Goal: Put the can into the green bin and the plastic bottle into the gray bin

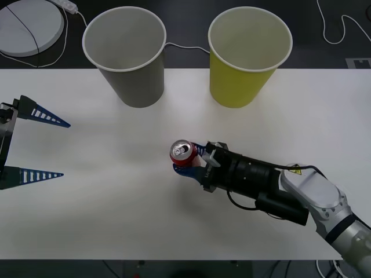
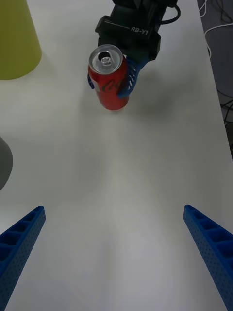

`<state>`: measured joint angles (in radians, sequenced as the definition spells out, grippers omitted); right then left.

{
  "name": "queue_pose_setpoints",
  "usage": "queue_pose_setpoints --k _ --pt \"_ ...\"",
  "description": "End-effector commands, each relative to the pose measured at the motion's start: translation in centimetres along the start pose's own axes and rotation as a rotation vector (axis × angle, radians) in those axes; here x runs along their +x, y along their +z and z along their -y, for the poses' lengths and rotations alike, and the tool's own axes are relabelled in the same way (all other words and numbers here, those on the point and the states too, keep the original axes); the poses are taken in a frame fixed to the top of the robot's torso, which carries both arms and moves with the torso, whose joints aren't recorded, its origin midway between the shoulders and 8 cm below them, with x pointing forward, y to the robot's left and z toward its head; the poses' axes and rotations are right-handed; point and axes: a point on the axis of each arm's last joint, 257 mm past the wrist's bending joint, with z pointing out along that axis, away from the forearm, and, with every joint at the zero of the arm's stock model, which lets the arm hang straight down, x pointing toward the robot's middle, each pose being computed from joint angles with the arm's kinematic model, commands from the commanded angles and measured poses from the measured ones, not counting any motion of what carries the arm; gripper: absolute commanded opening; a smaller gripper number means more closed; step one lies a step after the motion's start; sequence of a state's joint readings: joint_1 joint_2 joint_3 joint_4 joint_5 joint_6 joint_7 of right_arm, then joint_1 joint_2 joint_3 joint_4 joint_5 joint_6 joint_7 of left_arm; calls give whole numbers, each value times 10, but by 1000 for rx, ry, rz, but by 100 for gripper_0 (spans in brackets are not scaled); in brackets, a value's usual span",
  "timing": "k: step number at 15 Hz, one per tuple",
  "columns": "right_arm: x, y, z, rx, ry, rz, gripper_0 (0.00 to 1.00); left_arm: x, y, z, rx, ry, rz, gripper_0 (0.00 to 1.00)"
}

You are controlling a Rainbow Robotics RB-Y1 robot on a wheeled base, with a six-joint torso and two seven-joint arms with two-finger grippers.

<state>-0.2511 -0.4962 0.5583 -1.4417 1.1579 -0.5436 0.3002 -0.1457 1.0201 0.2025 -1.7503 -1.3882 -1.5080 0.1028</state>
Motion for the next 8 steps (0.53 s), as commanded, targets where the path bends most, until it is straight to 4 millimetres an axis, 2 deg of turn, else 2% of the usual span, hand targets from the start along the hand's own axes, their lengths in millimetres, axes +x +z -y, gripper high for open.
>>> queue_pose_setpoints --k 1,5,8 --pt "2 -13 2 -34 -8 -59 0 0 0 0 0 0 0 100" --pt "-3 -37 11 -103 36 -143 0 0 0 0 0 0 0 100" --pt "-17 -58 18 -116 103 -217 0 0 0 0 0 0 0 100"
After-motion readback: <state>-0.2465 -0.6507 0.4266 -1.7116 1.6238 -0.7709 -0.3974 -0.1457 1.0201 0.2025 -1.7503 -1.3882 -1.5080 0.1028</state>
